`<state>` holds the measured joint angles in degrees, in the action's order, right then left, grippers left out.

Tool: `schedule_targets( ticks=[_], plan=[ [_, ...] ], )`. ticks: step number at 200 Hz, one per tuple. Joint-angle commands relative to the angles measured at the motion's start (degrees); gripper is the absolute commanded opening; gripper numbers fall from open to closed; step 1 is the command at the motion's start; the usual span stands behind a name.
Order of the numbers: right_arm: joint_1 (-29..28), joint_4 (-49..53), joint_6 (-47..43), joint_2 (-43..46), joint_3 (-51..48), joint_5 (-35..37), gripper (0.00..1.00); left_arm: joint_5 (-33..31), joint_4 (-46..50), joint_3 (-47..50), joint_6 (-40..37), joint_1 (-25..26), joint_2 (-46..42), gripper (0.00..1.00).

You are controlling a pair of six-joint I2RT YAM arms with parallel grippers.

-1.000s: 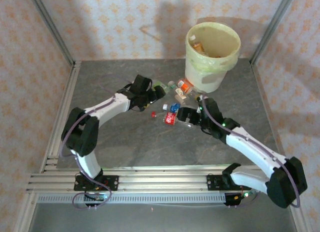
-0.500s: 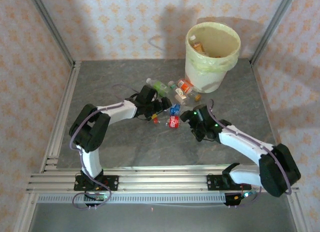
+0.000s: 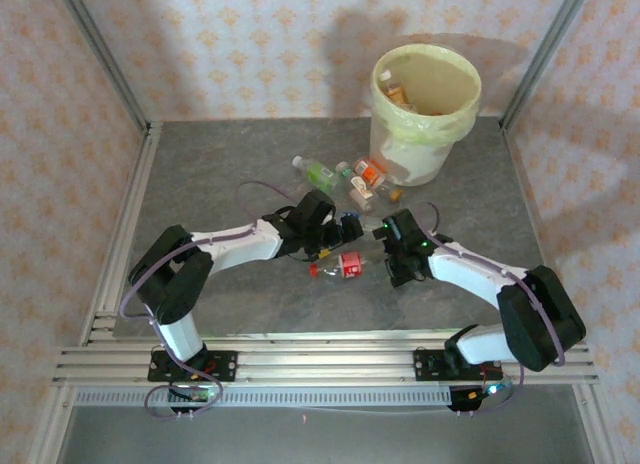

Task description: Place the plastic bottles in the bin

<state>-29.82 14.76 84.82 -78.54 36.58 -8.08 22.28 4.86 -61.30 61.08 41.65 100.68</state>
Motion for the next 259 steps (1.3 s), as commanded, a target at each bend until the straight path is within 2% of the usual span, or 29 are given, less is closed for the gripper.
schedule_targets(
  ticks=[1, 48, 70, 105, 141, 188, 222, 259],
  plan=[
    [0.19, -1.54, 1.41, -2.28, -1.75, 1.24, 0.91, 0.41, -0.38, -1.38, 1.26, 0.17, 2.37, 1.0],
    [0.29, -4.92, 0.43, -2.05, -5.33, 1.1, 0.69, -0.2, 1.93, -3.74, -0.89, 0.44, 2.81, 1.0],
    [0.29, -3.54, -2.22, -0.63, -5.96, 1.64, 0.63, -0.91, 2.06, -3.0, -1.05, 0.45, 1.99, 1.0],
    [0.2, -2.82, -17.46, 4.38, -4.98, 2.79, 0.53, -1.17, 3.11, -4.36, -3.51, 0.45, 1.53, 1.0],
    [0.03, 1.83, -32.86, 8.42, -2.02, 4.18, 0.46, -1.87, 4.41, -7.0, -5.77, 0.45, 1.28, 1.0],
    [-0.06, -1.03, -41.57, 15.87, -1.9, 6.97, 0.41, -6.26, 7.52, -7.81, -6.23, 0.38, -0.26, 1.0],
    [-0.07, 1.72, -50.43, 18.95, 2.48, 10.63, 0.4, -10.61, 11.42, -7.59, -3.28, 0.28, -1.22, 1.0],
    [-0.1, 0.28, -56.33, 21.23, 9.63, 14.89, 0.39, -13.84, 14.7, -7.32, -2.12, -0.02, -2.01, 1.0]
  ],
)
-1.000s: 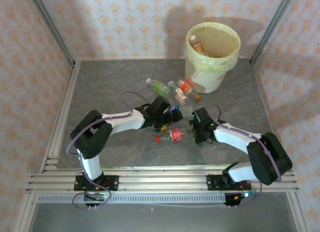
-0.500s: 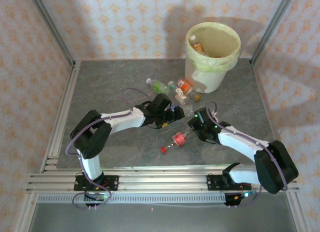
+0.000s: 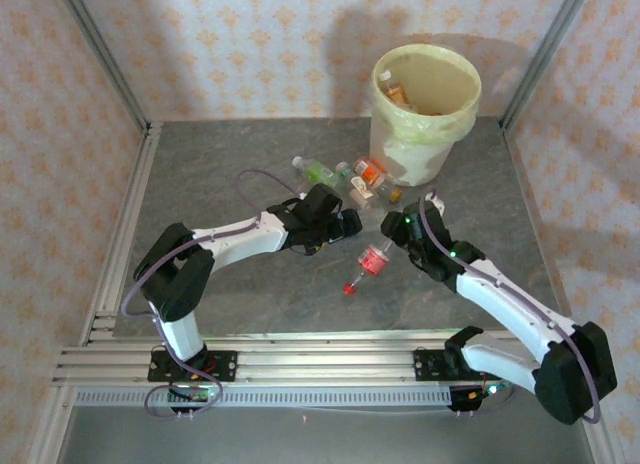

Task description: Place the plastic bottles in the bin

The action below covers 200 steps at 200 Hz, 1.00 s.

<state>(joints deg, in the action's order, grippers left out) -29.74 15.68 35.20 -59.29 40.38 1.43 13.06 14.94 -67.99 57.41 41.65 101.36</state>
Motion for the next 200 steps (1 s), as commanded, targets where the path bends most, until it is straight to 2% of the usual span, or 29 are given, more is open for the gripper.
schedule_targets(
  ticks=[1, 43, 84, 104, 127, 145, 200],
  plan=[
    [-0.17, -0.69, -6.9, 1.98, 6.1, 5.45, 0.39, -4.66, 4.69, -0.6, 1.56, -0.05, -2.76, 1.0],
    [0.32, -4.25, -13.63, -1.45, 20.22, 12.95, 0.38, -5.42, 5.36, 0.22, 3.37, -0.69, -3.24, 1.0],
    [1.93, -6.81, -26.42, -10.4, 37.94, 14.83, 0.4, -5.56, 6.06, 0.46, 3.35, -0.69, -3.44, 1.0],
    [4.63, -5.08, -30.05, -15.81, 47.04, 15.79, 0.4, -5.82, 6.36, 0.57, 3.1, -0.71, -3.75, 1.0],
    [8.3, -7.64, -34.53, -21.0, 52.6, 15.95, 0.4, -5.35, 6.16, 0.63, 2.65, -0.75, -3.72, 1.0],
    [12.53, -8.64, -34.79, -24.95, 57.16, 13.92, 0.41, -4.92, 6.59, 0.41, 2.26, -0.69, -2.94, 1.0],
    [22.49, -0.97, -24.75, -35.08, 74.91, 1.3, 0.41, -5.55, 7.55, 0.13, 1.57, -0.68, -3.05, 1.0]
  ],
)
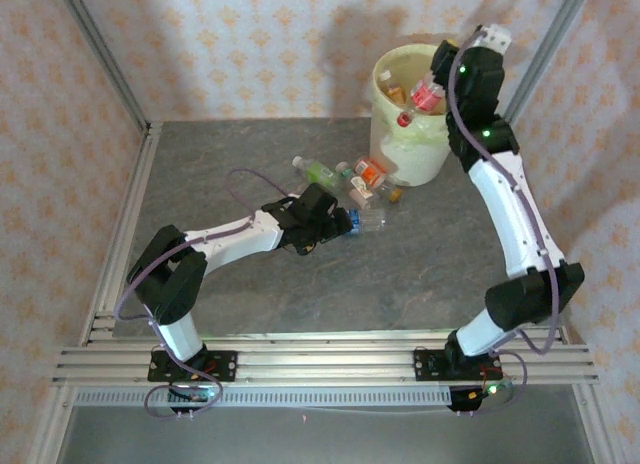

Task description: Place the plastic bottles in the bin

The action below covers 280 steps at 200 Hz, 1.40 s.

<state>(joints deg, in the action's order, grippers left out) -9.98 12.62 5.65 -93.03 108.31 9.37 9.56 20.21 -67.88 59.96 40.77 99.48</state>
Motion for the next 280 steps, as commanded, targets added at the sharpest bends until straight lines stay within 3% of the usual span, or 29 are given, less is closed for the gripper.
schedule_targets(
  ticks=[1, 25, 55, 107, 151, 176, 204, 234, 280],
  plan=[
    [2.84, 2.16, 5.02, -1.44, 7.16, -6.9, 0.41, -2.12, 2.33, 0.07, -1.03, 0.23, -1.2, 1.0],
    [4.68, 3.04, 8.6, -2.83, 10.11, -11.21, 0.41, -2.85, 3.3, -0.54, -1.7, 0.13, -1.18, 1.0],
    [5.76, 3.35, 9.48, -4.45, 13.41, -10.65, 0.41, -2.29, 3.91, -1.4, -2.47, 0.18, -0.5, 1.0],
    [5.85, 0.39, -7.57, -10.15, 14.51, 0.08, 0.43, -2.11, 2.73, 0.35, -2.09, 0.14, -1.21, 1.0],
    [5.85, 5.71, -16.13, -15.35, 16.78, -15.72, 0.46, -2.57, 3.16, 0.6, -1.93, 0.17, -0.87, 1.0],
    [5.85, 13.31, -19.23, -19.45, 20.39, -21.19, 0.47, -2.24, 3.18, 0.02, -1.87, 0.17, -0.06, 1.0],
    [5.17, 21.49, -22.05, -24.76, 25.31, -24.83, 0.61, -2.26, 3.53, -0.67, -1.95, 0.17, 0.7, 1.0],
    [2.89, 27.46, -24.44, -30.09, 33.51, -19.54, 0.8, -1.68, 3.8, -1.64, -2.13, 0.17, 1.5, 1.0],
    [2.86, 27.97, -20.11, -28.98, 36.27, -24.1, 0.88, -2.0, 3.61, -1.04, -2.04, 0.18, 1.15, 1.0]
  ],
)
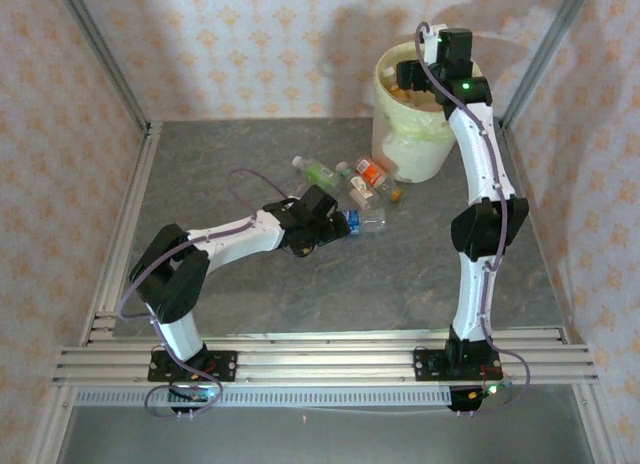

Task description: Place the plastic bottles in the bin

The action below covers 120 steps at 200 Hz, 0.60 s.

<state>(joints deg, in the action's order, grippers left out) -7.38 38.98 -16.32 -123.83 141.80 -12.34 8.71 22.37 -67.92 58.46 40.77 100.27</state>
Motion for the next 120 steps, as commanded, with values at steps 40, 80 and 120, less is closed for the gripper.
schedule_targets(
  ticks=[40, 80, 120],
  plan=[
    [0.47, 2.03, 4.64, 4.27, 1.98, -5.72, 0.94, -0.8, 0.94, -0.6, -0.45, 0.13, 0.45, 1.0],
    [0.52, 2.33, 7.43, 7.05, 0.51, -14.07, 0.99, -0.84, 0.96, -0.44, -0.57, 0.16, 0.46, 1.0],
    [0.52, 0.76, 11.51, 9.61, -0.25, -14.83, 0.99, -0.68, 0.66, -0.28, -0.45, 0.17, 0.72, 1.0]
  ],
)
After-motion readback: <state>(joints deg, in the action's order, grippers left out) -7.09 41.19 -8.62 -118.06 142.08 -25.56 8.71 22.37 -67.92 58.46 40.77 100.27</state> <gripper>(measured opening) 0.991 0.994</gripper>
